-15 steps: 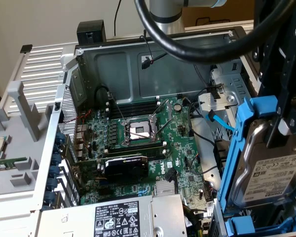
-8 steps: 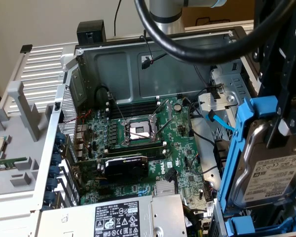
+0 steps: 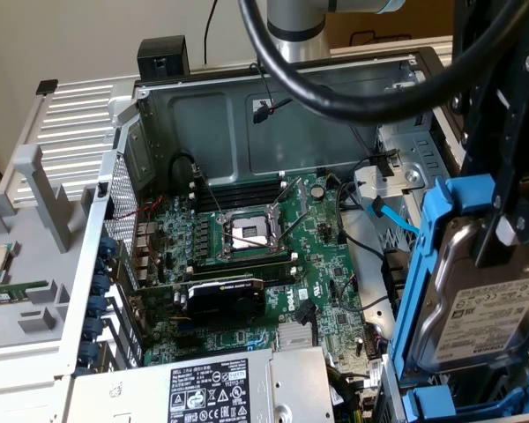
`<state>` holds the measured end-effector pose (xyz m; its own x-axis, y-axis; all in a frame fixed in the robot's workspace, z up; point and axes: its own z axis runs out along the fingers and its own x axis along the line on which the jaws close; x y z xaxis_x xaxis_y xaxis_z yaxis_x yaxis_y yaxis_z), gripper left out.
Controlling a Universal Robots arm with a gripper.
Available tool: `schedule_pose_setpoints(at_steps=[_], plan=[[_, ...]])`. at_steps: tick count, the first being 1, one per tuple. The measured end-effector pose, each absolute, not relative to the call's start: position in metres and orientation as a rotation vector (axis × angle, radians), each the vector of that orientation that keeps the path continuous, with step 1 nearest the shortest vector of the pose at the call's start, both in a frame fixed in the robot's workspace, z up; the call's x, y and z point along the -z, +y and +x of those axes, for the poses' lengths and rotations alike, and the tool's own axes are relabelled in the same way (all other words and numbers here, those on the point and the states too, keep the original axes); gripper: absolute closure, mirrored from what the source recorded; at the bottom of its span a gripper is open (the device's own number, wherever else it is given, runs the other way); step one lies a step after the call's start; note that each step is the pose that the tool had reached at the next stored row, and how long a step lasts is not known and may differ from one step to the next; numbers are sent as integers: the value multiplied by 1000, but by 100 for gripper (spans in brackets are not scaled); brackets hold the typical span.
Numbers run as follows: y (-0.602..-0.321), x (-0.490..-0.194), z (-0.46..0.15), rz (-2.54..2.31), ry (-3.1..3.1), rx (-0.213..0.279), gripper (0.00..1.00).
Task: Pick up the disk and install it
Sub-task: 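Insert the disk into the insertion slot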
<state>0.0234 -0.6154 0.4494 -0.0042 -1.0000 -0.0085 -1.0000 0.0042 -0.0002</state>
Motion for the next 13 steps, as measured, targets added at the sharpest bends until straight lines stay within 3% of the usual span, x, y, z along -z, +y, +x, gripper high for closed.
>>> schedule_pose_setpoints(at_steps=[13], plan=[[-616, -449, 24, -2212, 2222, -10, 63]])
